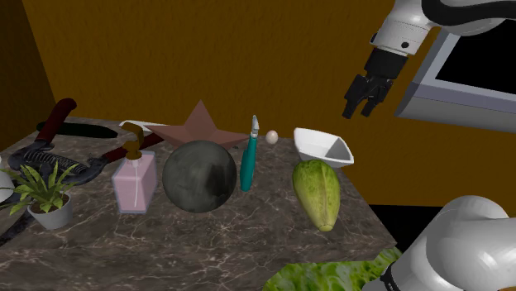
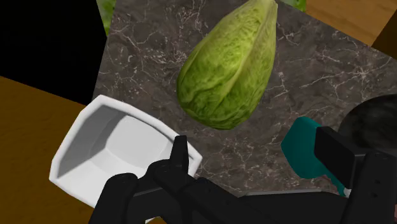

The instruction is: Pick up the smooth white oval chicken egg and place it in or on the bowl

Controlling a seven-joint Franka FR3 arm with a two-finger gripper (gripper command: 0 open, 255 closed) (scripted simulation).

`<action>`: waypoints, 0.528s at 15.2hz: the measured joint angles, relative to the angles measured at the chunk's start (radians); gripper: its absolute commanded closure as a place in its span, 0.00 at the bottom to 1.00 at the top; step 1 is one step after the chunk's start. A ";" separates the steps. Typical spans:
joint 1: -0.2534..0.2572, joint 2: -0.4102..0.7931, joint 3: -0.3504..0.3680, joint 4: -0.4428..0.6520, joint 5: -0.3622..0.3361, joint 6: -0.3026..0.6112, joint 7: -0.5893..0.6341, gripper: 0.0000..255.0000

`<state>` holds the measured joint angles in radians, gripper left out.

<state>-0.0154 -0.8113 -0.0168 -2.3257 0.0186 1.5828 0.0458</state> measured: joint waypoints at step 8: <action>0.006 0.214 -0.070 0.064 -0.012 0.115 -0.101 0.00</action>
<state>-0.0098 -0.5977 -0.0870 -2.2620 0.0067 1.6978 -0.0557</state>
